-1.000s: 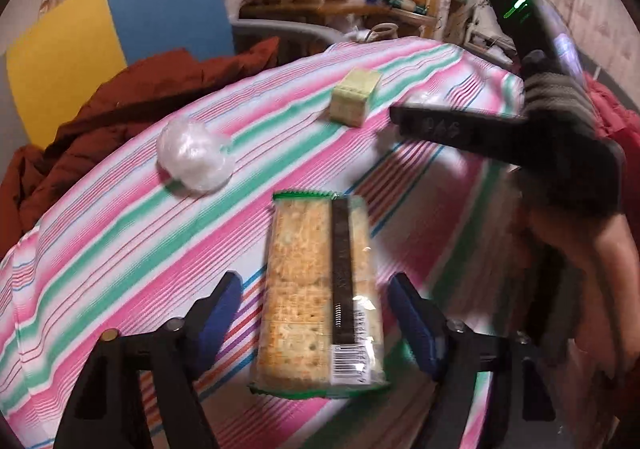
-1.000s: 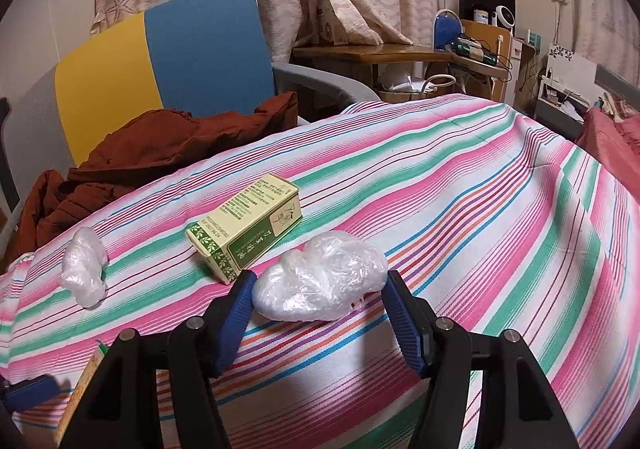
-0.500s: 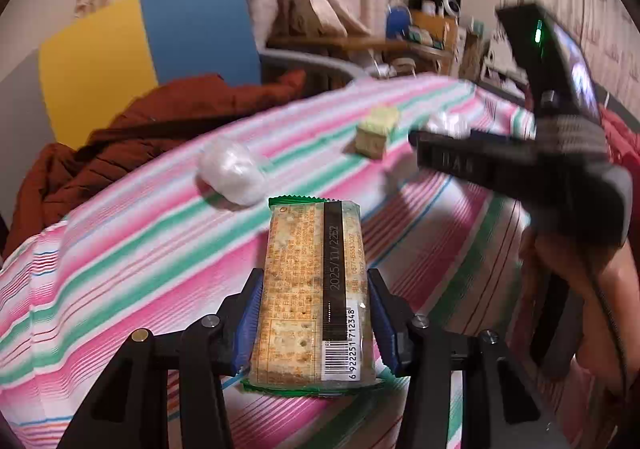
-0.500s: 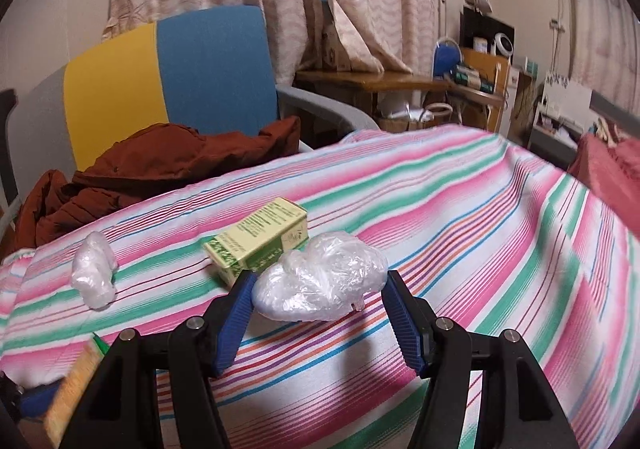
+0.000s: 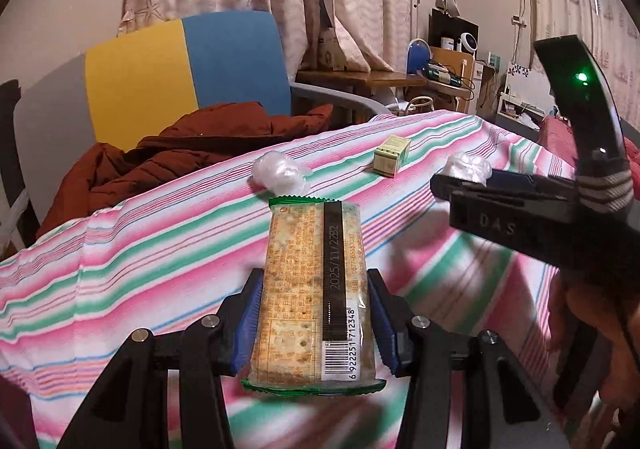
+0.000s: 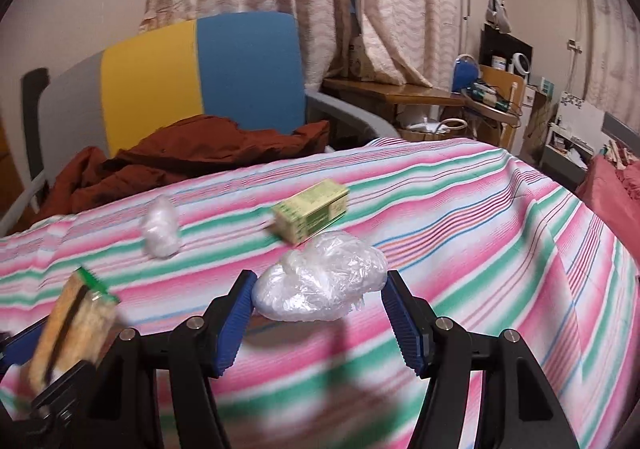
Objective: Organize objects
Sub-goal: 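Carry the cracker packet and plastic bundle toward the gold tray with both tools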
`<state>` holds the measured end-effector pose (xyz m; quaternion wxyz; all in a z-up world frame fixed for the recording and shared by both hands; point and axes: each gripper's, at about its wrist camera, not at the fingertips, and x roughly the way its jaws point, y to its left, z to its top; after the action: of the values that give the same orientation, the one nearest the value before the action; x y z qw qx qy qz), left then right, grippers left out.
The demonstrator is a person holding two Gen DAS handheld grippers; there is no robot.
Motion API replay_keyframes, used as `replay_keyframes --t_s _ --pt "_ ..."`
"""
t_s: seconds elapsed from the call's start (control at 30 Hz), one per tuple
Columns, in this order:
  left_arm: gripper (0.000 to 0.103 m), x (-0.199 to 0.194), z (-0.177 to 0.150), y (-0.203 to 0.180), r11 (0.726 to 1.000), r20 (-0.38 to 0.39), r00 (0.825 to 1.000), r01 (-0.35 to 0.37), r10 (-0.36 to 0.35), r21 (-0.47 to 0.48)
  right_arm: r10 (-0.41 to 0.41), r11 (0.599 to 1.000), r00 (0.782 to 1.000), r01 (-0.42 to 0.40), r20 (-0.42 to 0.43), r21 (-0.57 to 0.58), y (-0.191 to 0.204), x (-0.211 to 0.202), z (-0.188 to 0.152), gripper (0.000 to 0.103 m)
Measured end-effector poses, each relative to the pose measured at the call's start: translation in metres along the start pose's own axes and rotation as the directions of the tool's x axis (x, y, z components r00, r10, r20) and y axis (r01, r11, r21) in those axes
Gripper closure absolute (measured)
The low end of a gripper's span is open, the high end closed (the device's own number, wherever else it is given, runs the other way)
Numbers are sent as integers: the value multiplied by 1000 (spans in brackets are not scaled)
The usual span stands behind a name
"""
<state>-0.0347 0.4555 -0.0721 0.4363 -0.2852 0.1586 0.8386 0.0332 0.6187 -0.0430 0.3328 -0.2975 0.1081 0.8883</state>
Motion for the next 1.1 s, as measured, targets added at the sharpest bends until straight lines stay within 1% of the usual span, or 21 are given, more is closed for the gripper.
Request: replay_keyframes --t_s 0.2,0.33,0.43,0.57,0.63,0.73,0.97,1.1 --pt "53 -28 -25 10 999 8 1000 -11 11 -30 56 998 997 -55 -44 29 17 -33 -25 38" --pt "53 -49 -41 21 997 18 1000 -21 23 -76 99 994 993 -95 -71 47 32 -54 -43 38" --pt "53 -62 -52 26 995 19 1000 -14 16 -99 129 991 988 -127 -79 36 48 -71 -53 38" --pt "53 -86 -61 34 987 56 998 -9 18 -159 165 986 983 -164 -80 14 69 -93 -62 38" --pt "53 -101 -66 43 979 63 998 -7 20 -203 171 985 983 -171 -72 -2 78 -106 -65 38" --pt "53 -120 -76 53 974 64 997 -16 31 -227 191 981 980 -192 -60 -13 90 -123 -68 38" --pt "53 -170 -103 79 953 89 994 -37 67 -302 264 964 963 -265 -58 -9 116 -149 -76 38" --pt "53 -201 -116 95 944 104 990 -58 96 -325 320 947 945 -322 -60 -14 135 -166 -81 38"
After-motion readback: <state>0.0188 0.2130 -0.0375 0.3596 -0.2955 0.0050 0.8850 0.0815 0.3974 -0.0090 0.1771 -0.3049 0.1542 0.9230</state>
